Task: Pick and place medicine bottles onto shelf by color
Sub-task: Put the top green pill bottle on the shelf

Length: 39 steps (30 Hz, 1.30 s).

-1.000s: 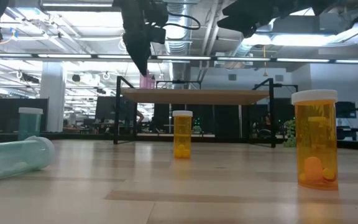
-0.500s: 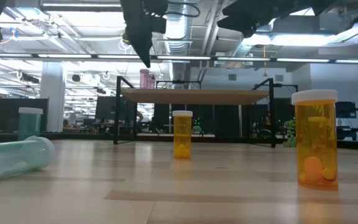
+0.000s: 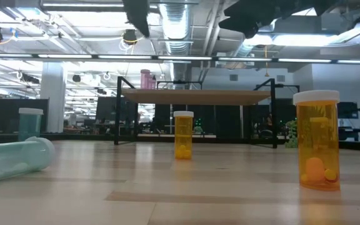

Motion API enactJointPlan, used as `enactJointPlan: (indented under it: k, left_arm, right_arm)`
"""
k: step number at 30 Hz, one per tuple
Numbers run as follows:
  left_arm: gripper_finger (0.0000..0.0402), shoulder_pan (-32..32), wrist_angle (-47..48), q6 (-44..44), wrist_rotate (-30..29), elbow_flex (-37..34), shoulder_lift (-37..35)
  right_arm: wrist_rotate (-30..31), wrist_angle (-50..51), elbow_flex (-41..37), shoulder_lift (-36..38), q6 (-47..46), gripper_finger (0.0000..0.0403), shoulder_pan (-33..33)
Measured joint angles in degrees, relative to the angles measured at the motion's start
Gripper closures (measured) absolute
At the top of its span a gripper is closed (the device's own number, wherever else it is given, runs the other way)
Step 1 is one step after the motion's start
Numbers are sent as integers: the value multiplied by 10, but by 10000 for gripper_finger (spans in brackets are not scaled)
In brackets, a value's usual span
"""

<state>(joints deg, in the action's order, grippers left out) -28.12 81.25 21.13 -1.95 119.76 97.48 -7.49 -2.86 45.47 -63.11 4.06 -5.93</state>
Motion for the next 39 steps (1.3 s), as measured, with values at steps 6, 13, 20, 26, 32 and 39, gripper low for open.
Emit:
enactJointPlan:
  k: [6,13,20,26,32,39]
  left_arm:
    - [235,25,-69,-29,78,-57,-116]
    - [235,110,-315,-95,60,-296,-297]
    - [235,191,-603,-167,46,-578,-458]
    - [235,276,-758,-222,22,-779,-553]
    - [235,364,-937,-249,-47,-927,-591]
    - [235,405,-1043,-231,-65,-962,-594]
  right_arm:
    - [0,0,0,0,-1,163,6]
    - [0,-2,0,0,-1,163,7]
    - [0,0,0,0,-2,163,17]
    - [0,43,0,0,-7,163,55]
    - [19,85,0,0,-43,163,121]
    - [90,150,0,0,-126,163,189]
